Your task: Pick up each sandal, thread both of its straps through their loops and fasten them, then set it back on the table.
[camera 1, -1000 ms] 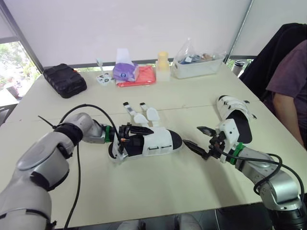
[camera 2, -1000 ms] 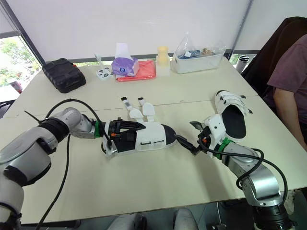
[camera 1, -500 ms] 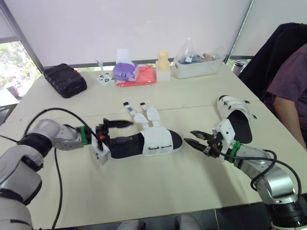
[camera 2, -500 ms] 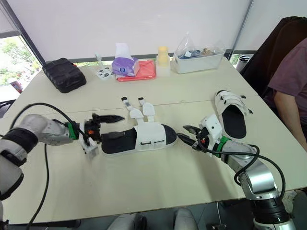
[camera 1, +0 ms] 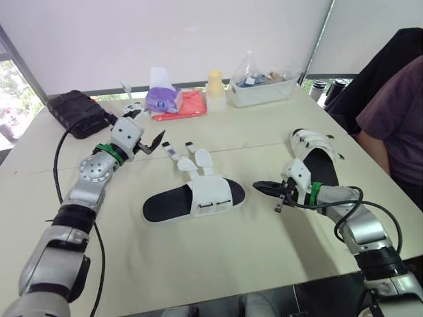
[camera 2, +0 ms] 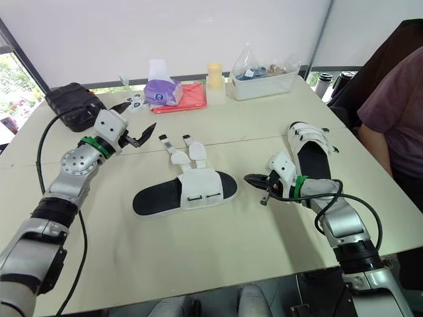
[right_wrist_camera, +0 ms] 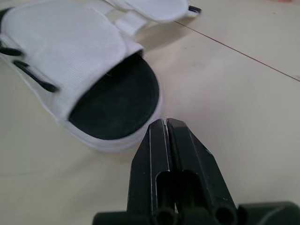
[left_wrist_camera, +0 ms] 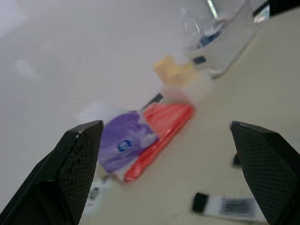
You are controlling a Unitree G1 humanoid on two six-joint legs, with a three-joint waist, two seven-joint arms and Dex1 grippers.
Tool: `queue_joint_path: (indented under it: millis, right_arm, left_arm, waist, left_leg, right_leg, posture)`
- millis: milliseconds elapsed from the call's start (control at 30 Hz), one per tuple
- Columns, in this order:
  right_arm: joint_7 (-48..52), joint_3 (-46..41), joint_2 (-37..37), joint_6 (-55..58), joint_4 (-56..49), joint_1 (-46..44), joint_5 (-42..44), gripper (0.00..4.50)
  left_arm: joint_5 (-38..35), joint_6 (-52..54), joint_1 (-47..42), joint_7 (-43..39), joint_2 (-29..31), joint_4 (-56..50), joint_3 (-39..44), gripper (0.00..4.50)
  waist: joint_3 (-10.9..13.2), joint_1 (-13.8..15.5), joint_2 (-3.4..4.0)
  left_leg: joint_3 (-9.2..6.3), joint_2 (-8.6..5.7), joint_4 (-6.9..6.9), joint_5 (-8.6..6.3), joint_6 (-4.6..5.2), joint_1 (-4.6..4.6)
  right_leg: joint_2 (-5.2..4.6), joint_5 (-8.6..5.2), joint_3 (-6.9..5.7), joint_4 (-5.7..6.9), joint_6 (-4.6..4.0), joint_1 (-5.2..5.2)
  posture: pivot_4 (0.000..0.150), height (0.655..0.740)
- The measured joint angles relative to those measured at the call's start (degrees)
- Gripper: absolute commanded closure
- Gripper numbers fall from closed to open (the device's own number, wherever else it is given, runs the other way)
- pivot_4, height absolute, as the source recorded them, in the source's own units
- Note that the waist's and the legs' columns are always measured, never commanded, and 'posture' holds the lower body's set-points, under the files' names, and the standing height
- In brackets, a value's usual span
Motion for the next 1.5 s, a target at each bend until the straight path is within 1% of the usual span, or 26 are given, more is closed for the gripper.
queue_joint_path:
  millis: [100,200,333,433,500,567,700,833,933,1100,1167,1267,1367,1500]
  right_arm:
    - [0.51,-0.03,0.20,-0.81,1.32,-0.87,-0.33,4.47]
    - [0.87,-0.06,0.51,-1.13,1.68,-1.02,-0.29,4.47]
    - [1.93,-0.13,0.76,-1.01,1.65,-1.04,0.19,4.47]
    - [2.70,-0.02,1.85,-1.04,1.70,-1.32,0.16,4.47]
    - [3.18,1.04,3.06,-1.21,1.98,-2.03,0.01,4.47]
    - [3.64,2.21,4.40,-1.64,2.47,-2.80,-0.38,4.47]
    - [4.78,4.73,6.72,-3.04,4.96,-4.67,-1.57,4.47]
    - [7.00,6.81,8.14,-5.33,9.81,-7.29,-3.09,4.47]
    - [10.24,8.58,8.19,-7.15,14.00,-9.64,-4.39,4.47]
    - [16.04,9.18,8.04,-8.70,18.44,-12.19,-4.80,4.47]
    - [18.78,9.80,7.92,-7.81,18.10,-12.43,-4.46,4.47]
    - [21.30,10.21,7.82,-4.83,14.03,-11.21,-4.02,4.47]
    - [21.59,10.84,8.07,-3.76,11.71,-10.17,-3.95,4.47]
    - [20.25,10.79,9.14,-4.51,12.31,-10.04,-4.38,4.47]
  left_arm:
    - [-8.04,14.18,4.13,3.18,-5.03,-9.75,4.92,0.00]
    - [-13.30,25.10,6.12,5.83,-7.27,-15.12,8.47,0.00]
    - [-20.52,36.69,9.06,4.55,-6.23,-21.66,13.63,0.00]
    - [-23.80,42.84,10.61,2.61,-4.26,-22.12,17.32,0.00]
    - [-24.60,45.66,11.08,0.70,-2.40,-21.20,18.84,0.00]
    - [-24.37,46.92,11.42,-1.90,-0.74,-19.65,19.00,0.00]
    - [-23.24,49.21,12.75,-9.68,3.09,-16.93,18.58,0.00]
    - [-21.79,49.88,12.84,-14.17,4.36,-16.35,18.53,0.00]
    - [-20.53,49.91,13.06,-15.61,4.22,-16.52,18.12,0.00]
    - [-18.84,50.20,15.01,-16.79,3.32,-18.10,17.24,0.00]
    - [-18.15,50.21,15.66,-16.95,2.81,-19.21,16.88,0.00]
    - [-17.60,50.20,16.72,-17.00,2.40,-19.91,16.88,0.00]
    - [-16.87,50.19,17.45,-16.98,1.76,-20.36,16.89,0.00]
    - [-16.09,50.14,18.36,-17.06,1.09,-21.00,16.87,0.00]
  waist:
    - [0.00,-0.12,0.00]
    - [0.00,-0.12,0.00]
    - [0.00,-0.24,0.00]
    - [0.00,-0.27,0.00]
    - [0.00,-0.25,0.00]
    - [0.00,-0.23,0.00]
    - [0.00,-0.07,0.00]
    - [0.00,0.07,0.00]
    - [0.00,0.00,0.00]
    - [0.00,-0.21,0.01]
    - [0.00,-0.22,0.00]
    - [0.00,-0.30,0.01]
    - [0.00,-0.27,0.01]
    - [0.00,-0.26,0.01]
  left_leg:
    - [-0.03,0.00,0.01,0.00,-0.01,0.00]
    - [-0.03,0.00,0.01,0.02,-0.03,0.01]
    - [-0.02,0.00,0.01,0.02,-0.04,0.03]
    - [-0.02,0.01,0.01,0.02,-0.05,0.04]
    - [-0.01,0.01,0.01,0.03,-0.06,0.05]
    - [-0.01,0.00,0.01,0.03,-0.06,0.05]
    - [-0.02,-0.01,0.00,0.03,-0.06,0.04]
    - [-0.02,-0.01,0.00,0.02,-0.06,0.04]
    - [-0.02,-0.01,0.00,0.02,-0.06,0.04]
    - [-0.04,0.00,-0.02,0.02,-0.07,0.04]
    - [-0.05,0.00,-0.03,0.02,-0.07,0.04]
    - [-0.06,0.00,-0.05,0.02,-0.07,0.03]
    - [-0.05,0.00,-0.05,0.02,-0.07,0.03]
    - [-0.05,0.01,-0.05,0.02,-0.07,0.04]
  right_leg:
    - [0.00,0.00,0.00,-0.02,0.00,0.00]
    - [0.00,0.00,0.00,-0.09,-0.01,-0.02]
    - [0.00,0.00,0.02,-0.08,-0.01,-0.02]
    - [0.01,0.01,0.02,-0.08,-0.02,-0.01]
    - [0.01,0.01,0.02,-0.07,-0.02,-0.01]
    - [0.00,0.01,0.02,-0.08,-0.02,-0.01]
    - [0.00,0.01,0.02,-0.11,-0.03,0.00]
    - [0.00,0.01,0.01,-0.12,-0.03,0.00]
    - [0.00,0.01,0.01,-0.12,-0.03,0.00]
    - [0.00,0.01,0.01,-0.14,-0.04,0.00]
    - [0.00,0.01,0.01,-0.14,-0.04,0.00]
    - [0.00,0.01,0.01,-0.15,-0.04,-0.02]
    - [0.00,0.01,0.01,-0.15,-0.04,-0.02]
    - [0.00,0.01,0.01,-0.14,-0.04,-0.02]
  posture:
    - [0.150,0.7400]
    - [0.150,0.7400]
    - [0.150,0.7400]
    - [0.150,0.7400]
    - [0.150,0.7400]
    - [0.150,0.7400]
    - [0.150,0.7400]
    - [0.150,0.7400]
    - [0.150,0.7400]
    - [0.150,0.7400]
    - [0.150,0.7400]
    - [0.150,0.7400]
    - [0.150,0.7400]
    - [0.150,0.7400]
